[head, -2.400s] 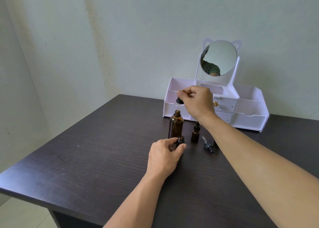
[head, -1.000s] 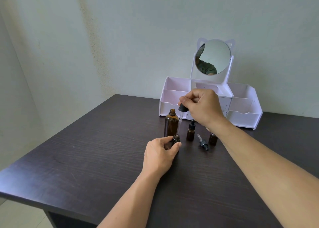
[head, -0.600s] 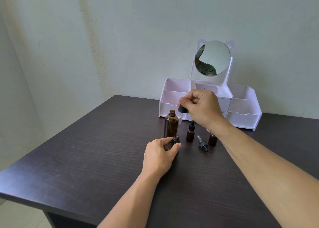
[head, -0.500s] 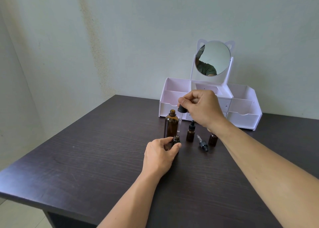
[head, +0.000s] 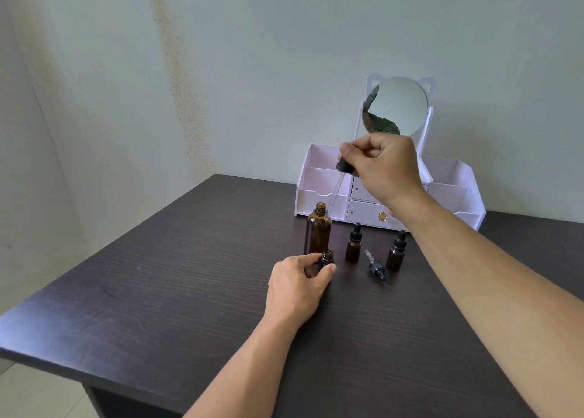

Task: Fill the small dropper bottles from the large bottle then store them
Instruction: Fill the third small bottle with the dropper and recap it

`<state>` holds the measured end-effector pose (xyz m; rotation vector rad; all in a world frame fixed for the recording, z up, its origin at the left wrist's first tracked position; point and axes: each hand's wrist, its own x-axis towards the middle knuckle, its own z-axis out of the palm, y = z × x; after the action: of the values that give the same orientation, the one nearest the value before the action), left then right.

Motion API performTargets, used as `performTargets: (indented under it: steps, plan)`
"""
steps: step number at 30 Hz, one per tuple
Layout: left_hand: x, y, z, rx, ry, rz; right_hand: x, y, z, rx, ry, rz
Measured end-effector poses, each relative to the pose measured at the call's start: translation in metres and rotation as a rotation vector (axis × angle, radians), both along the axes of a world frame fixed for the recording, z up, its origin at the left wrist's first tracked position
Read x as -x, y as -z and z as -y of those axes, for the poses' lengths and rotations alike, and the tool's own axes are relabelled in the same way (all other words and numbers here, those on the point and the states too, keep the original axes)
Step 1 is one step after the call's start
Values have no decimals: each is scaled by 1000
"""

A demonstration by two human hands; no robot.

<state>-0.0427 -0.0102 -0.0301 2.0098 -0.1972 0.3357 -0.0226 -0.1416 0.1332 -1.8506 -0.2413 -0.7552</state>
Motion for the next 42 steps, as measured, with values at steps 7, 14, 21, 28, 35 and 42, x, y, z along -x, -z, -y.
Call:
performTargets:
  steps: [7,14,21,28,35,42]
  plan:
    - [0,0,-1,0,10,-5,-14,-9,-9,35,36,82]
    - [0,0,0,-2,5,-6,-29,5,-11,109,79,51]
    - [1,-1,1,-13,-12,-5,-42,36,-14,157,42,-98]
    - [3,-4,0,-29,-9,8,-45,53,-16,161,79,-151]
    - [4,-5,-1,-30,-10,11,-48,58,-14,144,96,-152]
    - [3,-5,-1,-31,-9,8,-47,59,-14,156,90,-132]
